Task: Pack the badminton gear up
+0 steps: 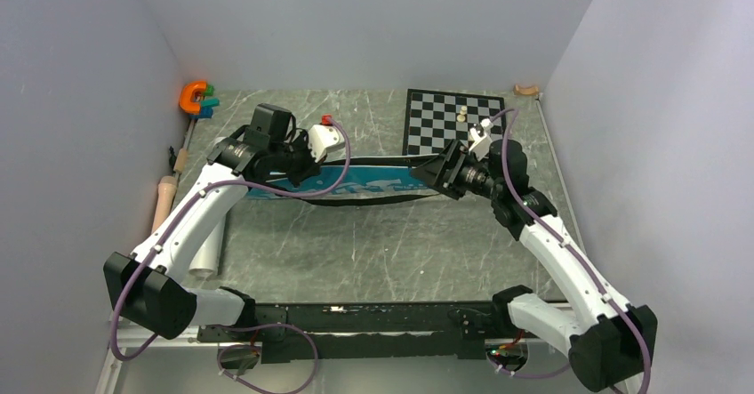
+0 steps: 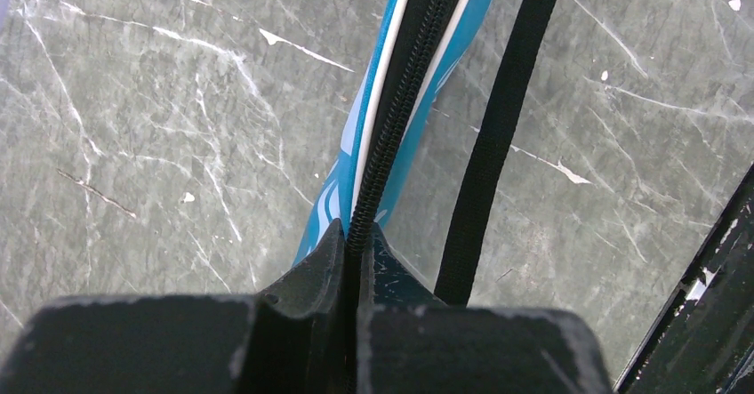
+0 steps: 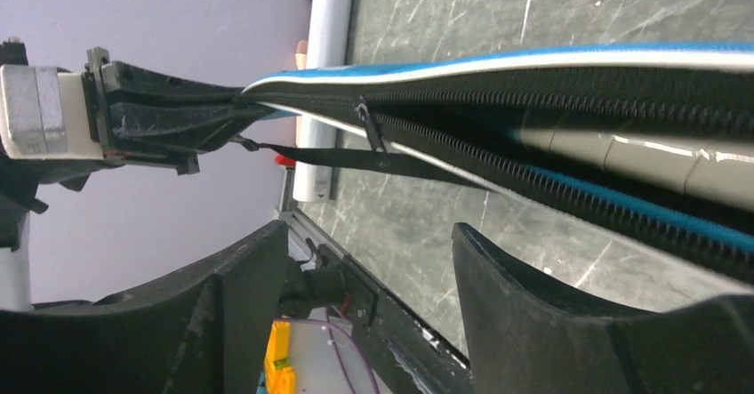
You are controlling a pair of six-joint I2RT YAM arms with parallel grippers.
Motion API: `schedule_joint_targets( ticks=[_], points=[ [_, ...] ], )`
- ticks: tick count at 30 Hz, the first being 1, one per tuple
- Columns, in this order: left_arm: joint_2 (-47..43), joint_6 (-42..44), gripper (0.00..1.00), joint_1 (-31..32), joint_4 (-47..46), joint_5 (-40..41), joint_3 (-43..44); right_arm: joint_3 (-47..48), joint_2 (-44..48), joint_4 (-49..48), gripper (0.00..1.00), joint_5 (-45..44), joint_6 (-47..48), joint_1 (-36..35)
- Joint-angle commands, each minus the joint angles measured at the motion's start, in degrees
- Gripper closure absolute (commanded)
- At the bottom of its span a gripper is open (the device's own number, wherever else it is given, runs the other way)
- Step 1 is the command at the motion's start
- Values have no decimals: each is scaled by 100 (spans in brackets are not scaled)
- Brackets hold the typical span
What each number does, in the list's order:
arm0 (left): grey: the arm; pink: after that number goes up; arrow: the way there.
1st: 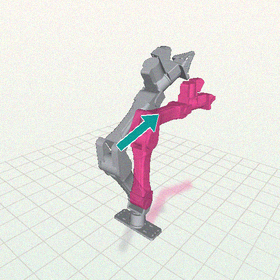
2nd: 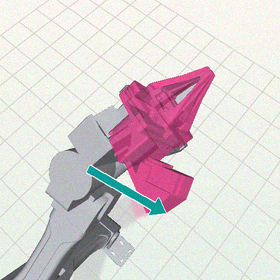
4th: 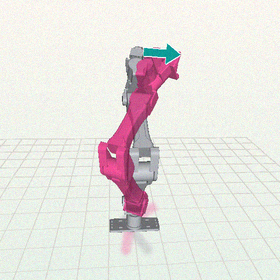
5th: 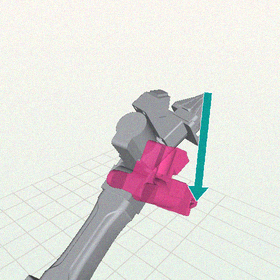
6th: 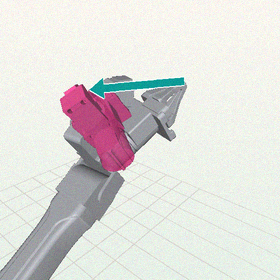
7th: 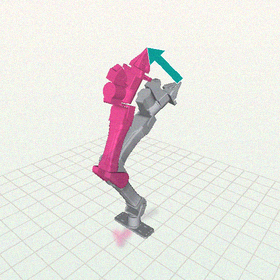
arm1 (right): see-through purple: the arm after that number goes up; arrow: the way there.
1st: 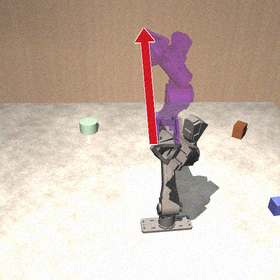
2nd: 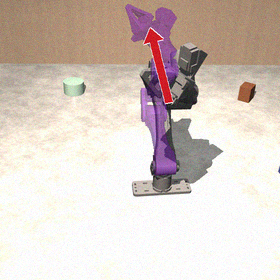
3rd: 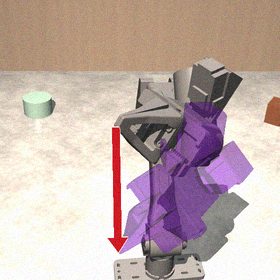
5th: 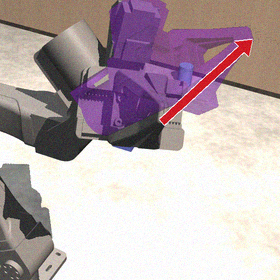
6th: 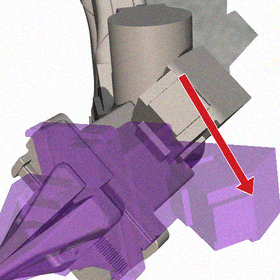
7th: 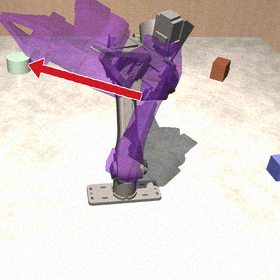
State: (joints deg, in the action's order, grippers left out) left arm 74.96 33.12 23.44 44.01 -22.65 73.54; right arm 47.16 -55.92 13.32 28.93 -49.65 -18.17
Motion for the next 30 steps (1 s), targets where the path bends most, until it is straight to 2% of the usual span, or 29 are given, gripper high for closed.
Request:
schedule_joint_targets(
  ticks=[1,8,20,27,30],
  points=[
    [-135,-128,100,29,-538,-418,384,-122,-173,-1370,31,188,-535,-55],
    [-149,-116,100,45,-490,-611,364,-328,-465,-2221,38,-113,-839,-252],
    [-162,-51,100,116,-373,-751,419,-532,-549,-2247,51,-597,-844,-416],
    [-204,-27,100,132,-317,-786,421,-699,-490,-2341,62,-740,-866,-420],
    [-233,3,100,142,-314,-810,380,-695,-520,-2391,69,-710,-889,-423]
  ],
)
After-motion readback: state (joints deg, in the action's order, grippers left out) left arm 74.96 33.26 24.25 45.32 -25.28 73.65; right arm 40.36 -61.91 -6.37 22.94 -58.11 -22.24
